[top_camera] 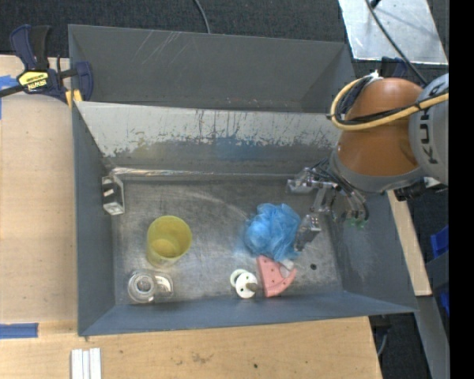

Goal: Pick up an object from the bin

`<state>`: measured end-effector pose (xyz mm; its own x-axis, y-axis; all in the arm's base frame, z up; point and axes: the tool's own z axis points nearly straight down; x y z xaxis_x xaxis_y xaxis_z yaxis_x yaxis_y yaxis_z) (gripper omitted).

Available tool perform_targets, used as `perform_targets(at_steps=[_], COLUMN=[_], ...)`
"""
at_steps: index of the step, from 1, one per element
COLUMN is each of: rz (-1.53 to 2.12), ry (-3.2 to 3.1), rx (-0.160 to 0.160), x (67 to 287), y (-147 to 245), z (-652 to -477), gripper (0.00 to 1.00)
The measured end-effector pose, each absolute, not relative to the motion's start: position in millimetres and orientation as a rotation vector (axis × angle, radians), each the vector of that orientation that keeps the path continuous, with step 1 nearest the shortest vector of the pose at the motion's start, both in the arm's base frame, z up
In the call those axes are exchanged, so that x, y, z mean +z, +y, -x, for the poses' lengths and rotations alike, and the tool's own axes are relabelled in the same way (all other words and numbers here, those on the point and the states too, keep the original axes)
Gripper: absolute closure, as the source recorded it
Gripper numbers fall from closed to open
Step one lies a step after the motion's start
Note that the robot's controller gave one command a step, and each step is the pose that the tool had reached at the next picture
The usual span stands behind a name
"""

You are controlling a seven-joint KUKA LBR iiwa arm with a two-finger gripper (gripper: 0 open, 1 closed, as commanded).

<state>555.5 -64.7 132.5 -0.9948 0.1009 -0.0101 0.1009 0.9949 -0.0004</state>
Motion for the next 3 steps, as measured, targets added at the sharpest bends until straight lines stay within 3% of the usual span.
perform_targets(at_steps=[1, 2, 3], rz=[-0.124, -0.122, -0.122], ry=[3.136, 3.127, 3.127], rx=[-0.002, -0.002, -0.002], x=[81, 76, 76], y=[-25, -8, -8], z=[-555.6, -560.2, -560.2], gripper=[0.0, 1.0, 1.0])
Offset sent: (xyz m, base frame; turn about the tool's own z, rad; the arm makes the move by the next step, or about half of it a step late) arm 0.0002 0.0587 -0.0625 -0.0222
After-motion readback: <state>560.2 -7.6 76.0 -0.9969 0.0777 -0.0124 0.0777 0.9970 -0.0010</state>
